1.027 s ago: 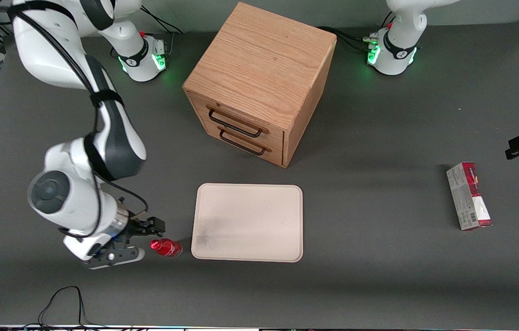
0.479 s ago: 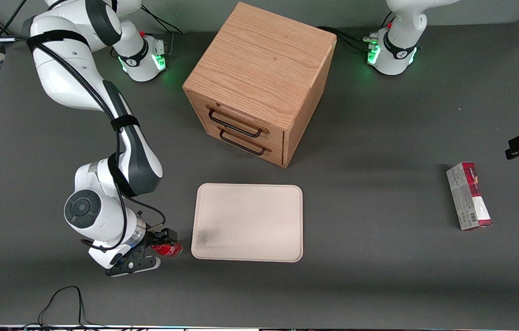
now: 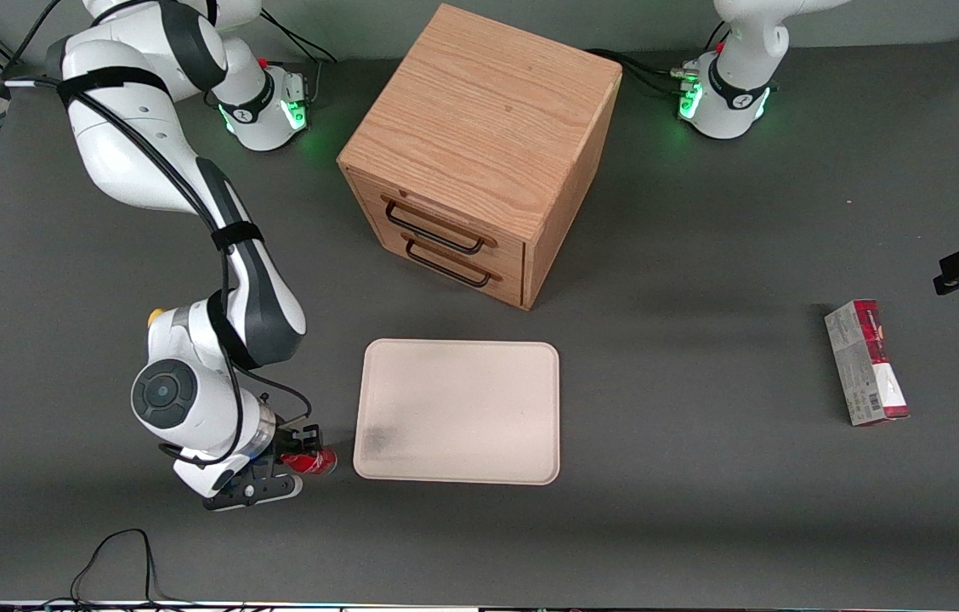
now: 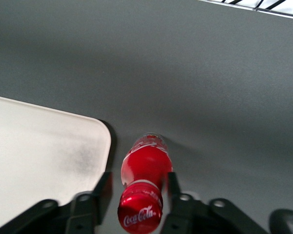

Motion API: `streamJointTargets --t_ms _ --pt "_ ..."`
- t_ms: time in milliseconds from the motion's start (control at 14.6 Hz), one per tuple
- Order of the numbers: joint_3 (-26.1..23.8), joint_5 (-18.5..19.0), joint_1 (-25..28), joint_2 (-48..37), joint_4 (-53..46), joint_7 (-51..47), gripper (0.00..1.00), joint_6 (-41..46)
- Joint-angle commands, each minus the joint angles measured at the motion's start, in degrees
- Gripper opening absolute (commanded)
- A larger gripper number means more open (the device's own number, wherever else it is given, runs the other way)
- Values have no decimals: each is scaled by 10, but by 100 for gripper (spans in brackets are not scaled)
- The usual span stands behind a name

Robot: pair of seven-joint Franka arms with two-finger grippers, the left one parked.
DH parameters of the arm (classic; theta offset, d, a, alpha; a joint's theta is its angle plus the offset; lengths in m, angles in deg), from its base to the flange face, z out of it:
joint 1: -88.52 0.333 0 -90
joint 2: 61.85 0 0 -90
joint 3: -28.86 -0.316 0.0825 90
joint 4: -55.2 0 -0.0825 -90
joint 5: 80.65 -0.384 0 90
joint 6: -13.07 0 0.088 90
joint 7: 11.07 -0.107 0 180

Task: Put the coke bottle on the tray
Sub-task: 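Close the right gripper around the bottle's neck, then lift the bottle and carry it over the white tray's edge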

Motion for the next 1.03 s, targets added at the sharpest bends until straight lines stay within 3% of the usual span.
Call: streamJointTargets --t_ms 0,342,753,959 --pt "-6 5 -4 -2 -1 -14 0 -7" --pt "-4 7 -1 -32 -12 -59 0 12" --pt "-6 26 1 -131 -58 -60 0 193" --pt "-50 28 6 -148 -59 -116 0 211"
